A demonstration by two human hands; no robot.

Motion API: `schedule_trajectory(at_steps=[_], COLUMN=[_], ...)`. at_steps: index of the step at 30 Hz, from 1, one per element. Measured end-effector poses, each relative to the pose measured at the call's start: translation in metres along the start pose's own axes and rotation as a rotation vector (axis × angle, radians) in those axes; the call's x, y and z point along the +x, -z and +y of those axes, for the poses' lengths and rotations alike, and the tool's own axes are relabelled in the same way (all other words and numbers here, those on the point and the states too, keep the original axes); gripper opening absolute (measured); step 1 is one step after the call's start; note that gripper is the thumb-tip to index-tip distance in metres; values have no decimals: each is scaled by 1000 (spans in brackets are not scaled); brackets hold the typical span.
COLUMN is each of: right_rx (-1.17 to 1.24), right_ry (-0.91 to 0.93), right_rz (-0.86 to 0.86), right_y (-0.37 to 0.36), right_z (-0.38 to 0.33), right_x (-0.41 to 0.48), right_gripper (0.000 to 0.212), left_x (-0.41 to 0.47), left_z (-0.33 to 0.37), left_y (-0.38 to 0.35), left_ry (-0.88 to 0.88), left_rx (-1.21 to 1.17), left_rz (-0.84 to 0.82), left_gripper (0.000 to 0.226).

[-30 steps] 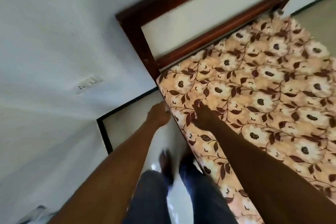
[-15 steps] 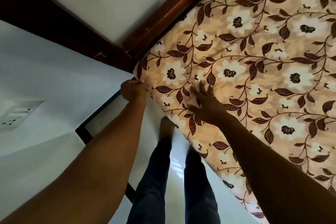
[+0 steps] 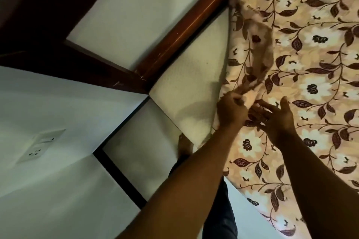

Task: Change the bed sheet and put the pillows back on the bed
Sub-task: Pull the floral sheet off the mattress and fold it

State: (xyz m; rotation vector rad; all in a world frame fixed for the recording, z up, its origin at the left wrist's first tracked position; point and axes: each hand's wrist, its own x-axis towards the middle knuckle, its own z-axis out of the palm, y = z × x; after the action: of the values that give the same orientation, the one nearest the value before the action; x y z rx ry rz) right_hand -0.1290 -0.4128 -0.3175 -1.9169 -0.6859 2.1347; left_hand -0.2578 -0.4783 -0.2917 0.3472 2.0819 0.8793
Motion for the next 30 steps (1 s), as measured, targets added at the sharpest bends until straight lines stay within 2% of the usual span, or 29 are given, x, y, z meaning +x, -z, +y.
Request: schedule_trajectory(at_steps=[2, 4, 7, 9, 12, 14, 17, 21, 24, 28, 30], right_rx=[-104, -185, -237, -231, -291, -371, -612, -860, -865, -859, -861], right_ry=[-17, 2, 37, 24, 2, 8, 82, 196, 263, 278, 263], right_rz=[-1, 10, 35, 36, 18, 17, 124, 187, 227, 284, 318], right_y=[12, 13, 7, 6, 9, 10, 17, 30, 44, 56, 68], right_z=[11, 15, 16, 12, 5, -1, -11, -24, -24, -18, -5], right_x=[0, -2, -5, -10, -18, -33, -60, -113, -162, -243, -282], right_gripper=[78, 75, 75, 77, 74, 67, 91, 65, 61, 44, 50], left_x=[5, 2, -11, -27, -54, -60, -57, -62, -87, -139, -176], left_z=[-37, -79, -114, -107, -78, -61, -38, 2, 48, 101, 119], left_y=[22, 43, 49, 26, -17, -26, -15, 14, 21, 23, 21], left_ry=[-49, -16, 87, 56, 151, 193, 82, -150, -321, -566, -662], left_rx=[158, 292, 312, 295, 228, 291, 572, 860, 984, 1121, 1181], left_rz=[194, 333, 370, 151, -417, -591, -666, -672, -684, -729, -789], left_gripper=[18, 33, 37, 37, 38, 46, 43, 41, 33, 25, 27])
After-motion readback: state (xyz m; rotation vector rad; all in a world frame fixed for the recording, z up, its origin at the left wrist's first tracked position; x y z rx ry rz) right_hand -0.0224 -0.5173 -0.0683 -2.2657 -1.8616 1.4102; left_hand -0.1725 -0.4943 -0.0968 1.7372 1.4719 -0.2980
